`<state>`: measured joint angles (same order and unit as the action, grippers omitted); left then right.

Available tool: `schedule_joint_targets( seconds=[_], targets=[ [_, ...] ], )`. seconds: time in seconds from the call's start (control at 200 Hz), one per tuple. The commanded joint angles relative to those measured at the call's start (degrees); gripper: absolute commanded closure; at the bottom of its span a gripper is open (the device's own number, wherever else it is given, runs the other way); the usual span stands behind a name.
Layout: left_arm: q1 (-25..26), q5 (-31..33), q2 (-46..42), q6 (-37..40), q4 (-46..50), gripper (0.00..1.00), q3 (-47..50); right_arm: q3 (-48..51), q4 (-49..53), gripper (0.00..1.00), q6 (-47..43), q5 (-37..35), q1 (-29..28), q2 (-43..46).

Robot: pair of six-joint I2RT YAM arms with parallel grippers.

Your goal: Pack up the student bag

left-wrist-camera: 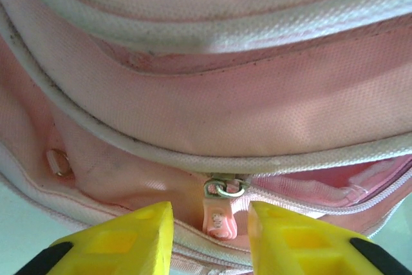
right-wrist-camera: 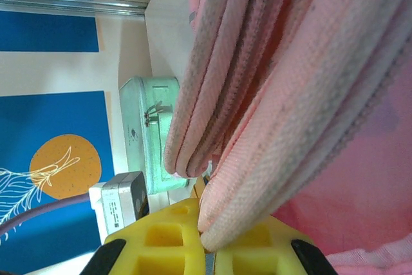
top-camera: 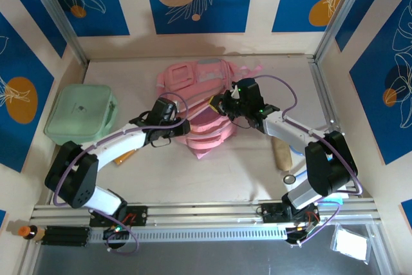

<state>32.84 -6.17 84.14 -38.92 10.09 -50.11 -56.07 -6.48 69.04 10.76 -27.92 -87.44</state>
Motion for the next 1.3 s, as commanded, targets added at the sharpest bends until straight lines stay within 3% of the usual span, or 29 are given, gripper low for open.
schedule_joint_targets(
  seconds=[0.0,0.17,0.58,1.04,1.295],
  targets=[
    [-0.7,0.6,-2.4,1.1,-1.0,0.64,-0.9,-0.7,-5.0,0.96,-1.3,2.2,0.4,2.0],
    [-0.7,1.0,-2.8,-0.2,-1.6,0.6,0.8,-0.7,-5.3,0.97,-0.9,2.3,0.4,1.5],
    [-0.7,-7.5,2.0,-2.5,-9.5,0.6,3.0,-0.5,-5.6,0.97,-0.6,2.8,0.7,1.4],
    [-2.1,-13.1,-0.7,-3.0,-24.3,0.8,11.5,0.0,-5.6,0.97,-0.6,2.7,0.9,1.5],
    [-2.5,-12.4,-0.7,-4.8,-29.5,0.82,13.6,0.1,-5.4,0.97,-0.7,2.7,0.9,1.6]
  ],
)
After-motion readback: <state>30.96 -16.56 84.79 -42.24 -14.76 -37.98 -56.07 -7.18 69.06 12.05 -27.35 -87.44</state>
